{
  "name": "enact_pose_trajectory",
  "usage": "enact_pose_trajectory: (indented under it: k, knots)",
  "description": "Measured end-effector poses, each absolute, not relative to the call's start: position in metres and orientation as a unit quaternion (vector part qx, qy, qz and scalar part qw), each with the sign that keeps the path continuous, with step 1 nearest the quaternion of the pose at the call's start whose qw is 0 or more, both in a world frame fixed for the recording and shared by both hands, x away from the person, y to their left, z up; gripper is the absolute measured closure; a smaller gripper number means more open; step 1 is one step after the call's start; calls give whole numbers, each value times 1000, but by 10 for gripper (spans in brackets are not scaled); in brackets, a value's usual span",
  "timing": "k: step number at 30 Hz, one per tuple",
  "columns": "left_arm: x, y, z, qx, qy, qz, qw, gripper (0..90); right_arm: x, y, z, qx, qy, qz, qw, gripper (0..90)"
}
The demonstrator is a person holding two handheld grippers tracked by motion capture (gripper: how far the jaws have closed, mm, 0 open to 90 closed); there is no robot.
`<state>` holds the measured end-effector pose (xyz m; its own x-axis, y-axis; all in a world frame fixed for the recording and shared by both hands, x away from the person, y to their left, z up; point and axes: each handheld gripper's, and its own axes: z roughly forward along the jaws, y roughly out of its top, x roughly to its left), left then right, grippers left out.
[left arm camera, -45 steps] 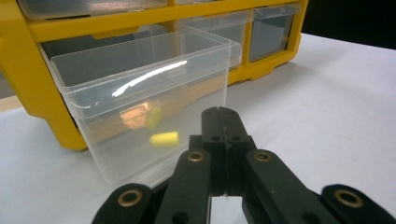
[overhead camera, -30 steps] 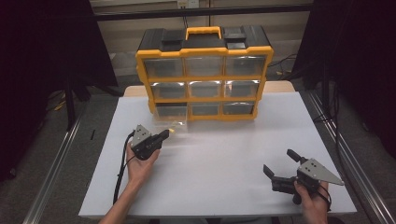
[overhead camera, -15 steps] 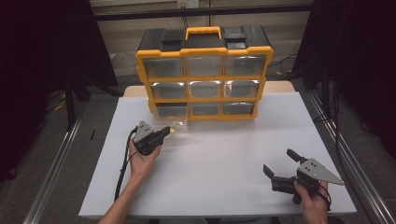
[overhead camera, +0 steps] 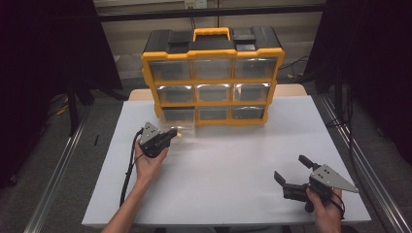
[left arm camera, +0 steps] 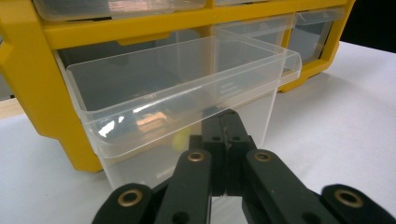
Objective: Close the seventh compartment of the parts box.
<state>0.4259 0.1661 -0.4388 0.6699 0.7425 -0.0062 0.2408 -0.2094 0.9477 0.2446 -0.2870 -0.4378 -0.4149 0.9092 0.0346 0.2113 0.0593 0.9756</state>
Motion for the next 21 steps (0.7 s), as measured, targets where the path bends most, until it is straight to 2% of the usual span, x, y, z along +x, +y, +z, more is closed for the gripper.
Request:
enact_pose_trajectory:
  k: [21]
  knots:
    - [435,160,-441,749,329,242,521,900,244,-287,-438,431,650,534,326,0]
